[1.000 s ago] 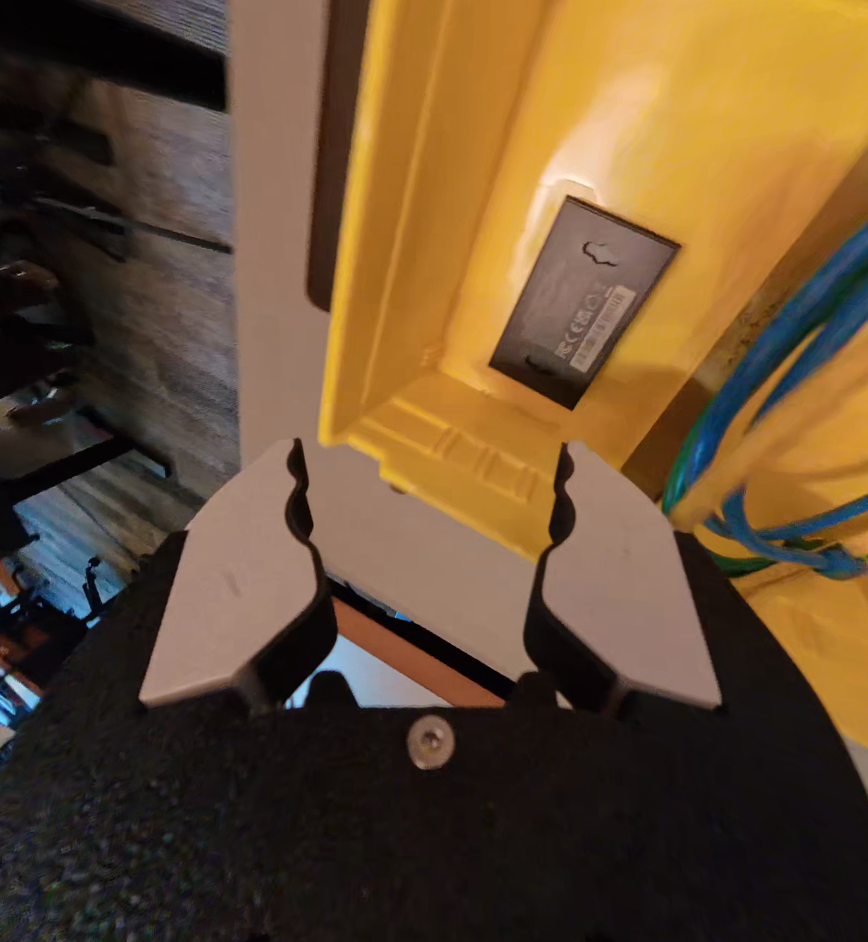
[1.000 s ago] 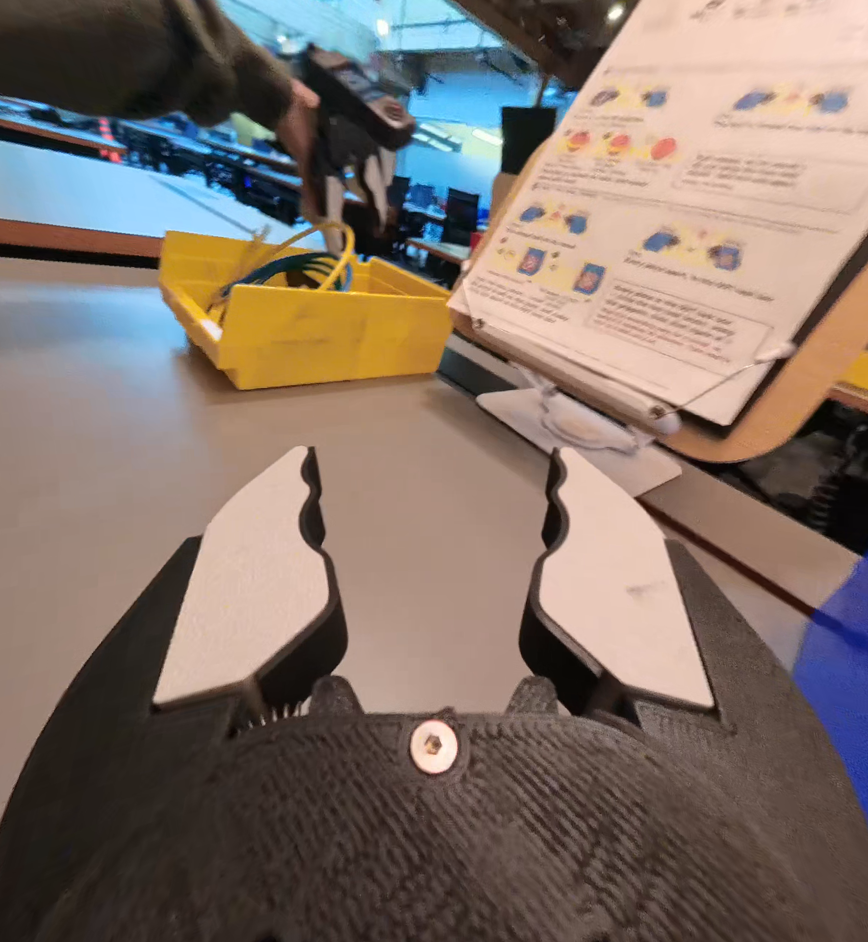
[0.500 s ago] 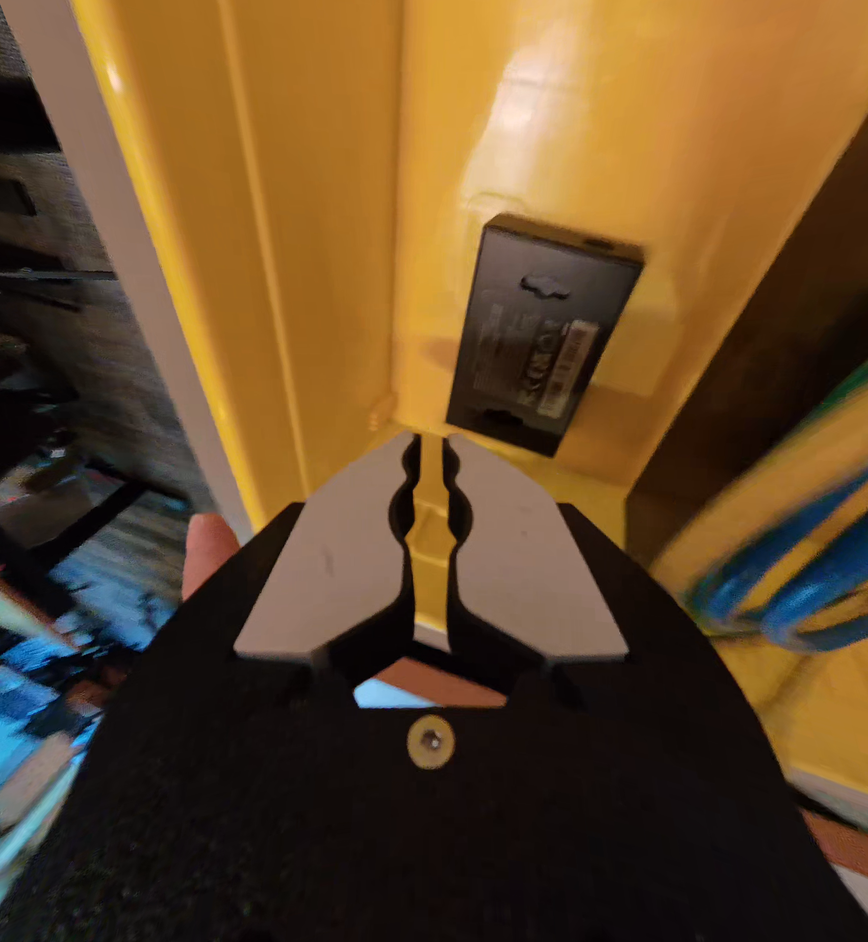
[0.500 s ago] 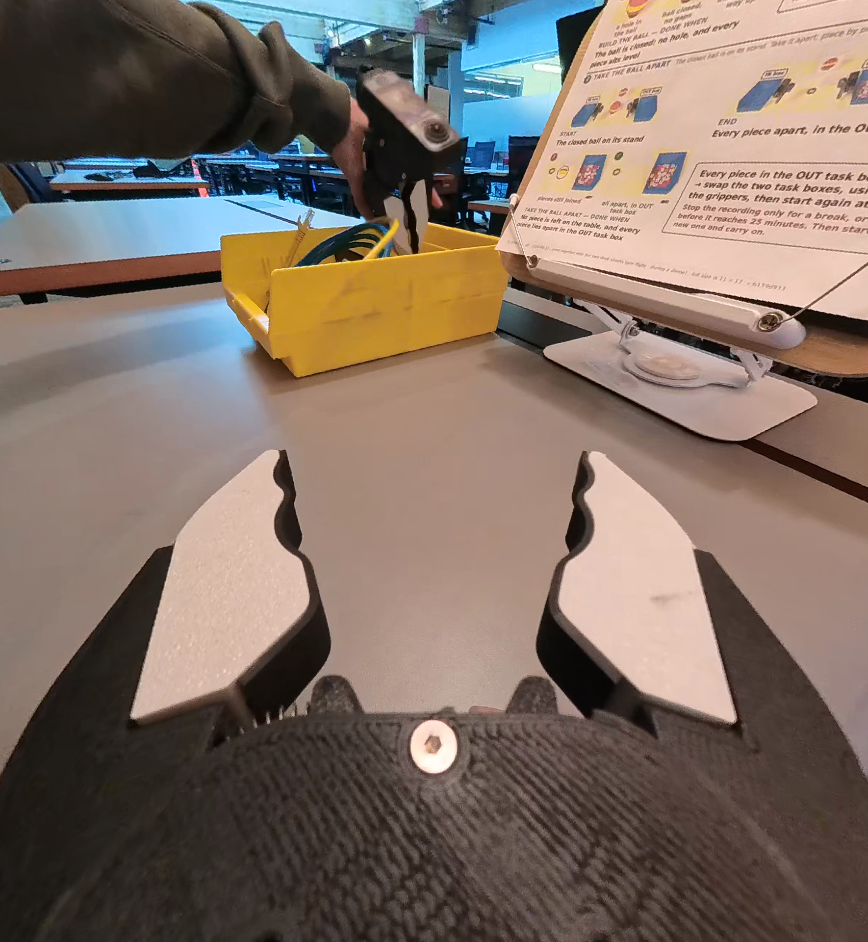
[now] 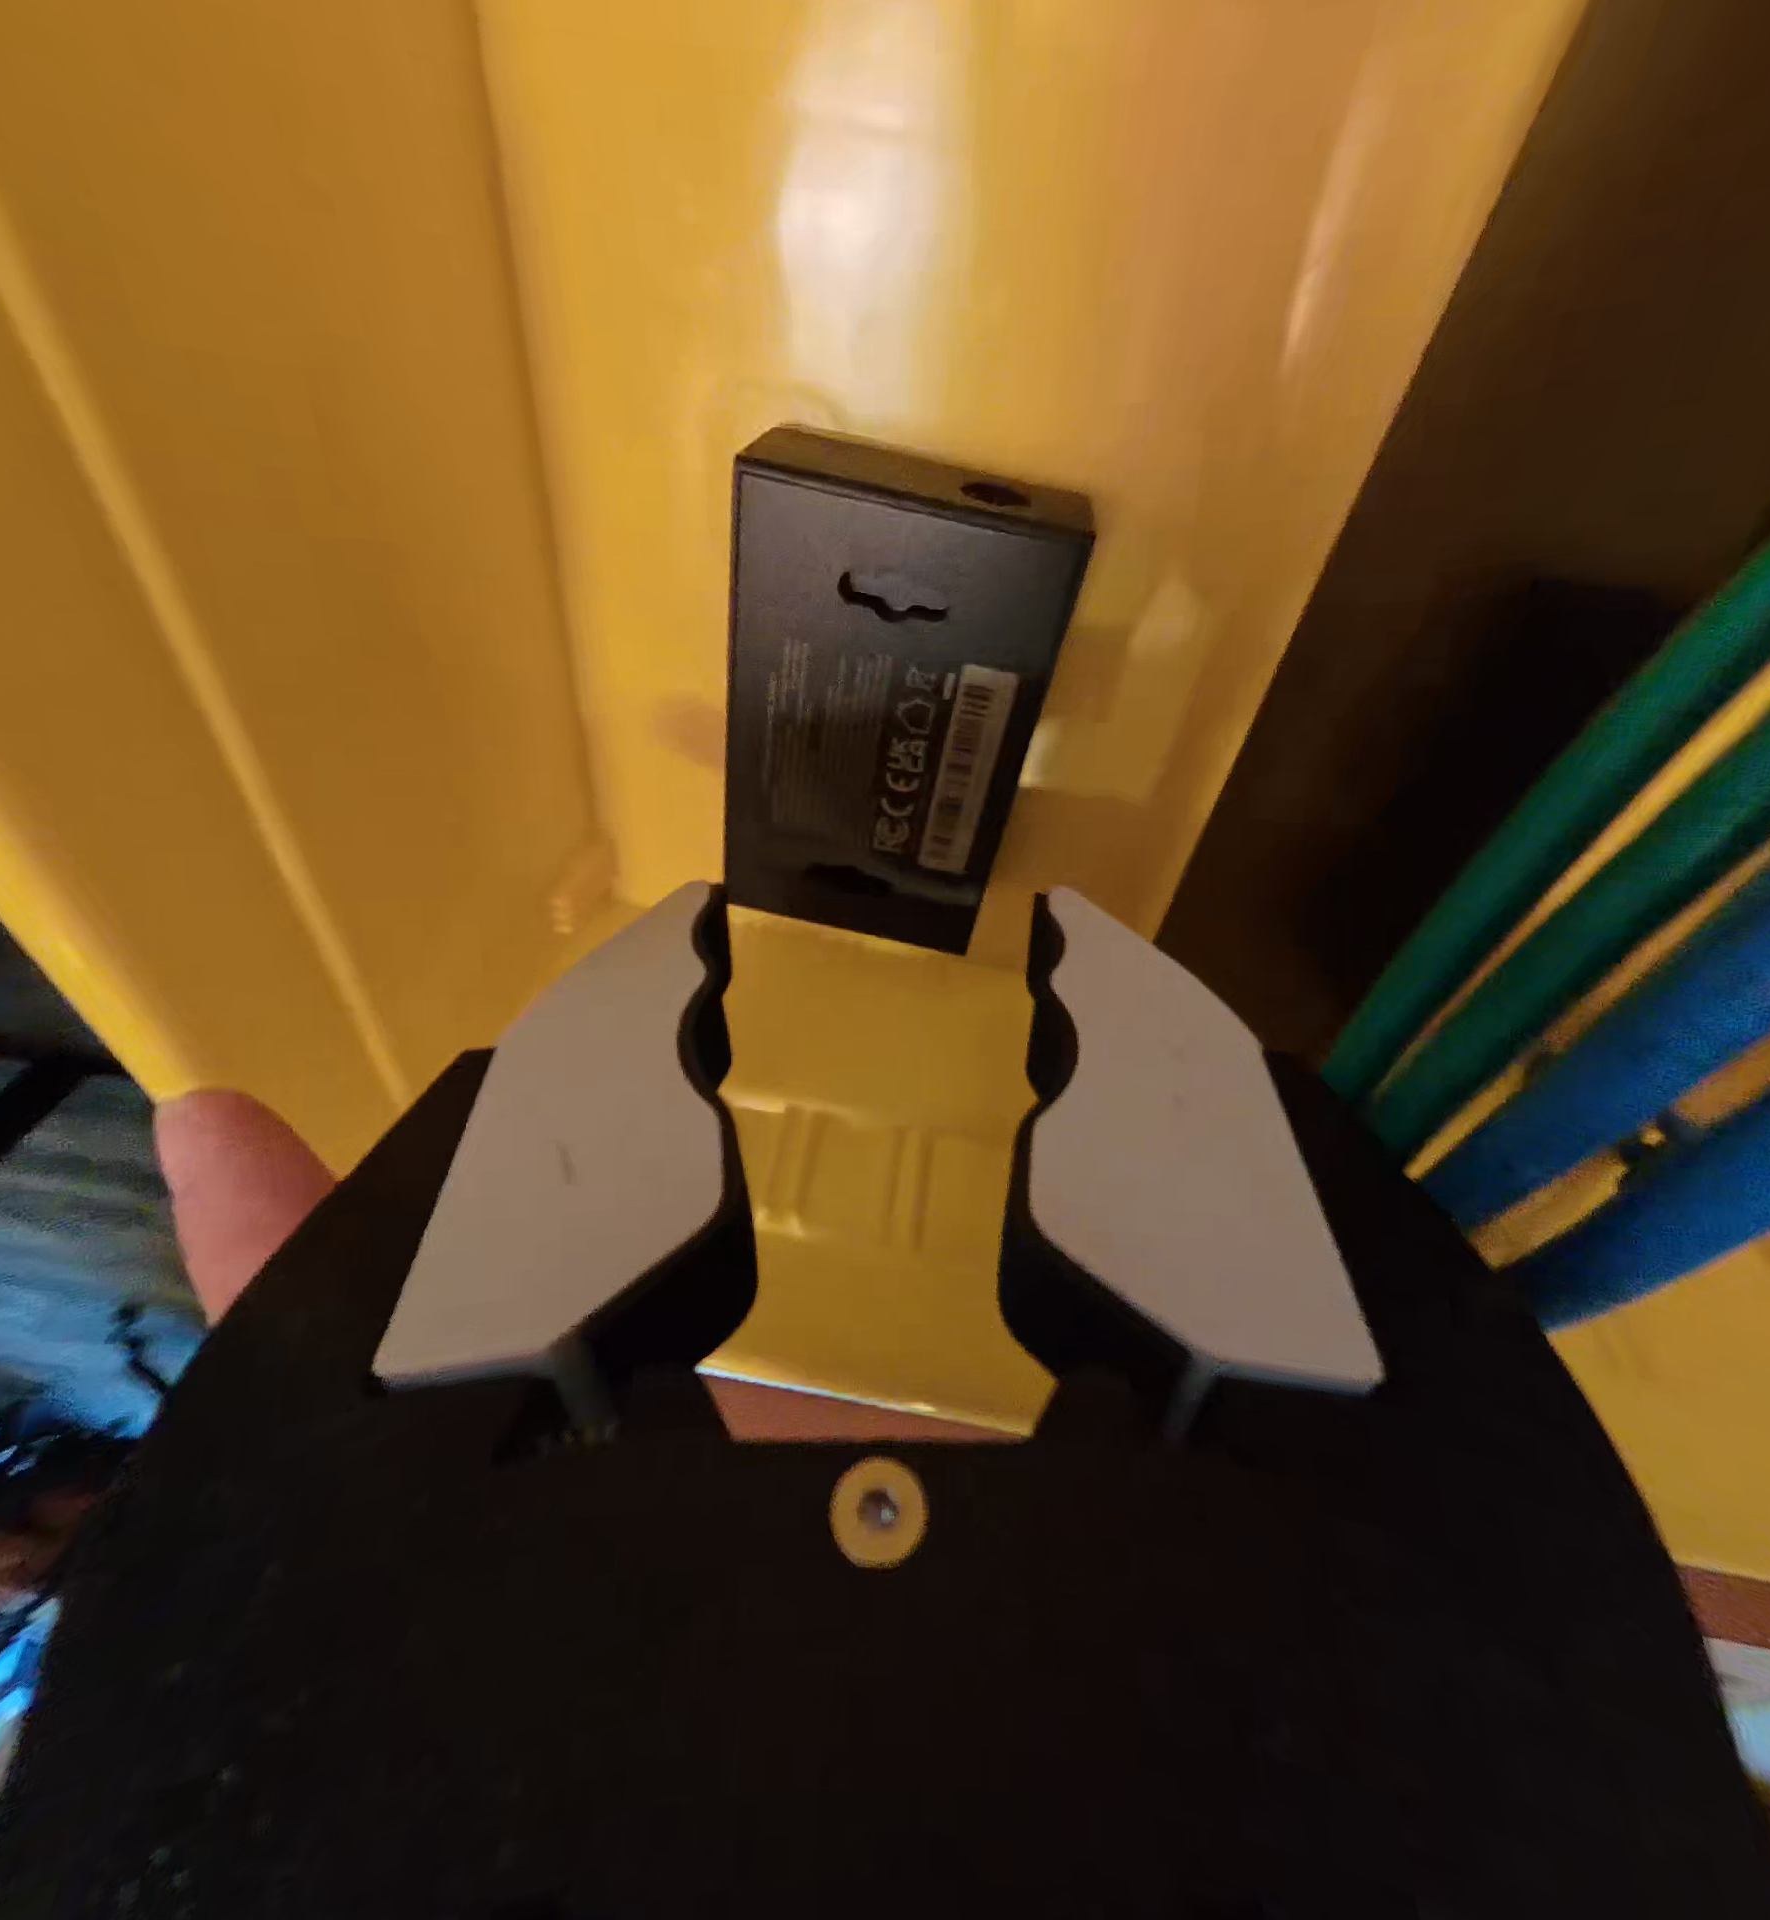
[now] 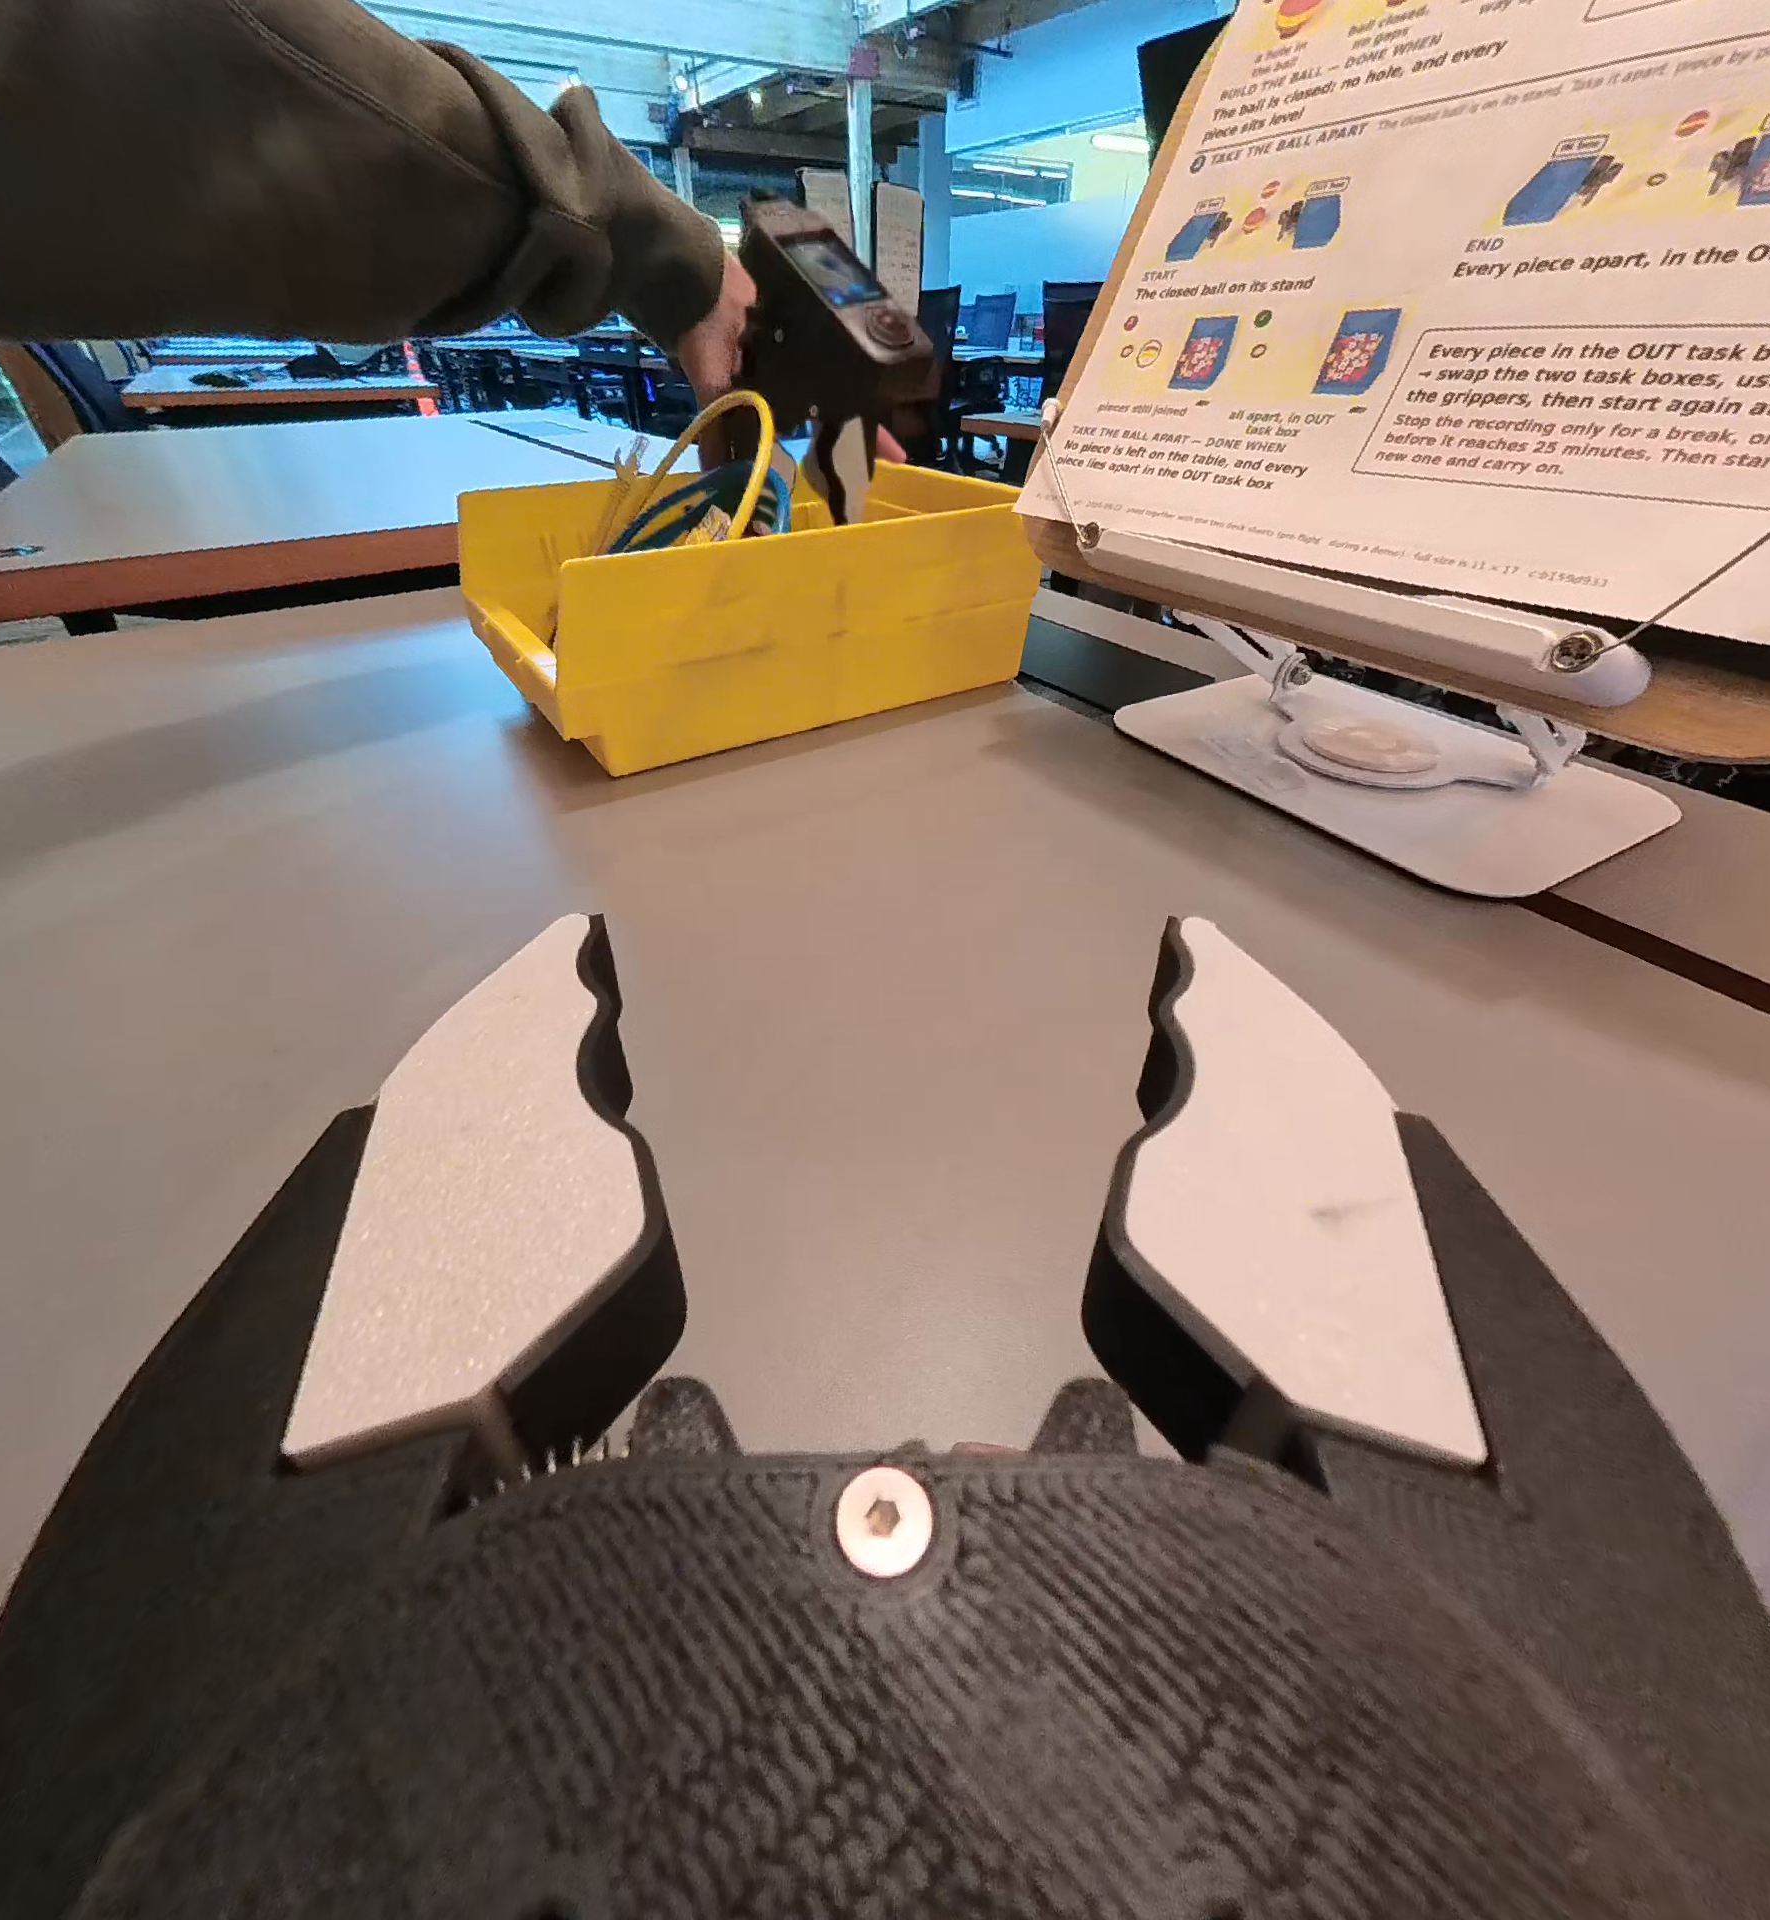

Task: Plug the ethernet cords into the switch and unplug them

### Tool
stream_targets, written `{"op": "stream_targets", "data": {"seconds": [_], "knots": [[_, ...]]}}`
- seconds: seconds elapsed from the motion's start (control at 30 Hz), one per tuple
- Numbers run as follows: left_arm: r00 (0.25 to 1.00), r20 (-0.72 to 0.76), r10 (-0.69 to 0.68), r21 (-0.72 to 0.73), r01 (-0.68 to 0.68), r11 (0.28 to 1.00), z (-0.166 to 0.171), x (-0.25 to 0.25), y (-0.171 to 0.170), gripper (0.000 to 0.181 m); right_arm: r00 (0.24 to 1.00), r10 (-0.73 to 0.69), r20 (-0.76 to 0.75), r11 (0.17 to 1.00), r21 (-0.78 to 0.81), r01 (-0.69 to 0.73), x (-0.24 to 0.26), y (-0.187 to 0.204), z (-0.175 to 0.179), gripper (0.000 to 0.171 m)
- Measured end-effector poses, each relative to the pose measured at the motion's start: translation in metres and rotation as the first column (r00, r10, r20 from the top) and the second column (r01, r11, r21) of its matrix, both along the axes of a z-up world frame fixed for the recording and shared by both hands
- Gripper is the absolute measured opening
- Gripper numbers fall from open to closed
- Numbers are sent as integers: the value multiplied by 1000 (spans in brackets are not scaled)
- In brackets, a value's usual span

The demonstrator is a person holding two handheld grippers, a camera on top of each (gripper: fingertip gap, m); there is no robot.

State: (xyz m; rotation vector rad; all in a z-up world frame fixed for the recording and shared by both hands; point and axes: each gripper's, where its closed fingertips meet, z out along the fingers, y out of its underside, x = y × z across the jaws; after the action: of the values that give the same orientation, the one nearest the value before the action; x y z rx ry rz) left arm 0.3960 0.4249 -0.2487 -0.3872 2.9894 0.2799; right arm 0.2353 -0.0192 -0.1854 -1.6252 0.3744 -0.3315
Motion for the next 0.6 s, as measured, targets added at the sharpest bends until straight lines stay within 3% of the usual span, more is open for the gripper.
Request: {"op": "stream_targets", "data": {"seconds": [0.1,0.33,0.6], "knots": [[999,0,-38,51,38,998,-5,2,1,59,1000,4,-11,1000,2,-4,0,0,0,97],[999,-41,16,85,-12,996,-20,0,8,64,1000,7,-12,1000,-4,-7,0,1,-1,94],[999,45,19,133,-25,991,-28,11,13,61,999,0,-42,1000,14,0,4,-2,-1,87]]}}
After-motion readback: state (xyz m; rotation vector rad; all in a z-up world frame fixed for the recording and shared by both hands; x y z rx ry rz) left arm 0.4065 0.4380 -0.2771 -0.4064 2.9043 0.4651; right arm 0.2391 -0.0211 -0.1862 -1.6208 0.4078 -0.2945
